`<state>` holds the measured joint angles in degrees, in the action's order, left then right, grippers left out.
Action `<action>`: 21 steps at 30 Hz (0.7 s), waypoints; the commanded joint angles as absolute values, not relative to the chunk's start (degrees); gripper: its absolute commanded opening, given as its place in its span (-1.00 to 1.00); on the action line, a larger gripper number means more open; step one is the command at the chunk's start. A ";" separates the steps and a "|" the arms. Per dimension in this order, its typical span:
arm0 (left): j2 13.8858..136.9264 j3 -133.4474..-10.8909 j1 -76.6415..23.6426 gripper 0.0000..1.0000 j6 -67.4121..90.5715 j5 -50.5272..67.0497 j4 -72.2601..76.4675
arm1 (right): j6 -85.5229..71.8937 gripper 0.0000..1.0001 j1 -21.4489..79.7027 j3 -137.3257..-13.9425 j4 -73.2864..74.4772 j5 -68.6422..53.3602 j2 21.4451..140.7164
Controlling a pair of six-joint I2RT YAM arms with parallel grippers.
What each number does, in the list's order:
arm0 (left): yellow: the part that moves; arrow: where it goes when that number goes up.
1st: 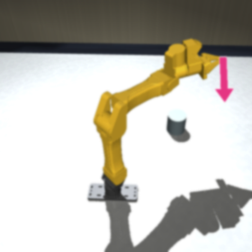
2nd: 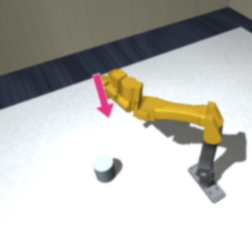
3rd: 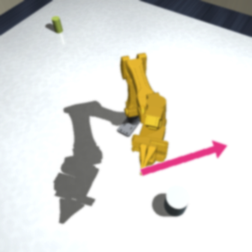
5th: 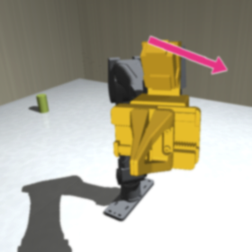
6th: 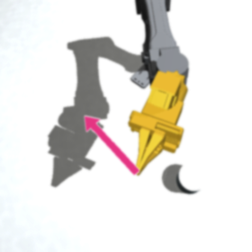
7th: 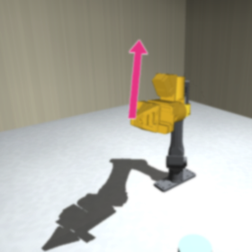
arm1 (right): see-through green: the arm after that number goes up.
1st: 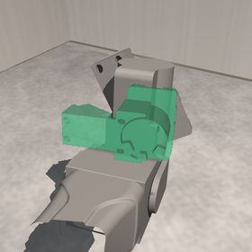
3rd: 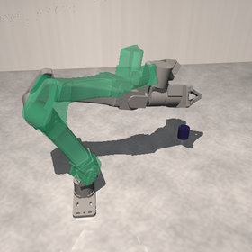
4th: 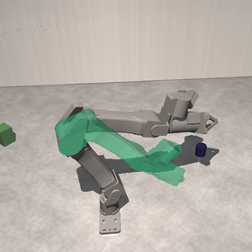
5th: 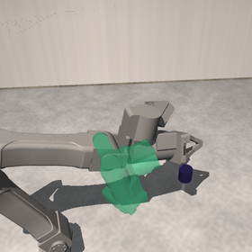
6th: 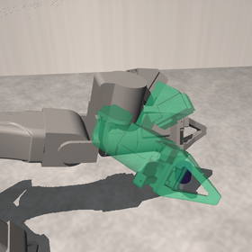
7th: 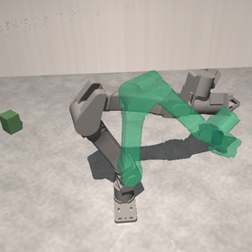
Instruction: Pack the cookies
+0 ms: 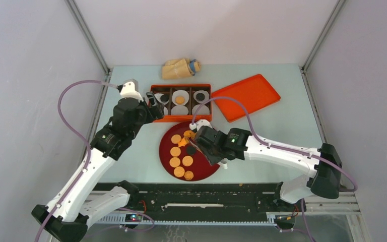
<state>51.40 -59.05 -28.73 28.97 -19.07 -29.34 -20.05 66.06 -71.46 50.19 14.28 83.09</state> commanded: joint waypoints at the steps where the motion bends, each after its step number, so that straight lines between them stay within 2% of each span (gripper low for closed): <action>1: 50.17 -60.00 -28.39 0.65 28.66 -18.37 -28.30 | -23.98 -0.27 68.03 -70.25 49.55 14.64 81.30; 9: 48.40 -58.82 -28.39 0.66 29.07 -18.37 -28.62 | -26.56 -0.07 70.36 -68.96 49.97 11.42 83.41; 21: 46.49 -57.80 -28.39 0.68 29.21 -17.94 -28.11 | -27.68 0.00 70.41 -68.91 52.96 13.67 84.90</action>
